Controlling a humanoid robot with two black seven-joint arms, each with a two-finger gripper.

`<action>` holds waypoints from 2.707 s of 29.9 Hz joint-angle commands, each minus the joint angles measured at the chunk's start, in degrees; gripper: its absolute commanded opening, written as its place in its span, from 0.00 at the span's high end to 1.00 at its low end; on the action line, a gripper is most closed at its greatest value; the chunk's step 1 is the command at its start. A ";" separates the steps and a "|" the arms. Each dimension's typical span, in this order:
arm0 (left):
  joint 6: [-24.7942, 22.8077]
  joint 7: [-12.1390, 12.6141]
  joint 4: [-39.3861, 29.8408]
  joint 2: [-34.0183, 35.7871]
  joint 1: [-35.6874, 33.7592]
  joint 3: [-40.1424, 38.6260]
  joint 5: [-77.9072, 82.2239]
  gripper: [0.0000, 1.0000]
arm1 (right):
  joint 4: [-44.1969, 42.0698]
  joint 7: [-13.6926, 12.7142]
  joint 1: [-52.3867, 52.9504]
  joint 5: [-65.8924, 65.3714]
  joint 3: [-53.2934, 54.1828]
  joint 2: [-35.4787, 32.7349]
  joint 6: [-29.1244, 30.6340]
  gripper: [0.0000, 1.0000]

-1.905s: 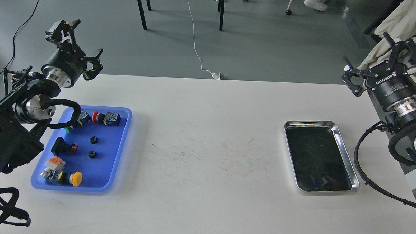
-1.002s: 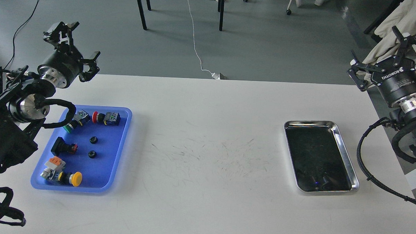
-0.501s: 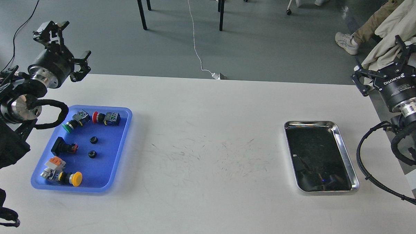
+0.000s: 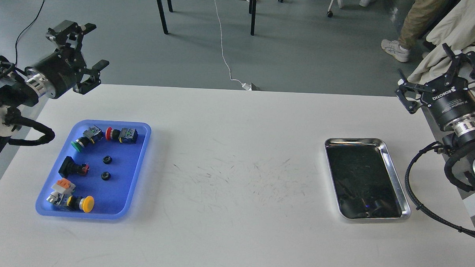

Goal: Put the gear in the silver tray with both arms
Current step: 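Raise the left gripper and move it above the blue tray, then lower the left gripper into the blue tray and grasp a black gear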

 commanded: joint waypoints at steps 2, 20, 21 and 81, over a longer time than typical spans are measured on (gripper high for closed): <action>-0.25 0.06 -12.18 8.18 3.01 2.08 8.34 0.02 | 0.91 0.07 -0.01 -0.10 -0.09 -0.13 -0.01 0.01; 2.90 -1.17 -36.56 24.55 7.58 4.37 42.87 0.02 | 2.05 0.25 -0.01 -0.10 0.26 -0.75 -0.94 0.01; 3.69 -1.17 -36.56 24.20 8.02 5.24 44.90 0.02 | 2.05 0.25 -0.01 -0.10 0.17 -0.66 -1.03 0.01; 18.64 -2.84 -7.64 5.03 9.17 22.74 78.67 0.13 | 2.32 0.25 -0.01 -0.63 -0.18 -1.54 -1.82 0.01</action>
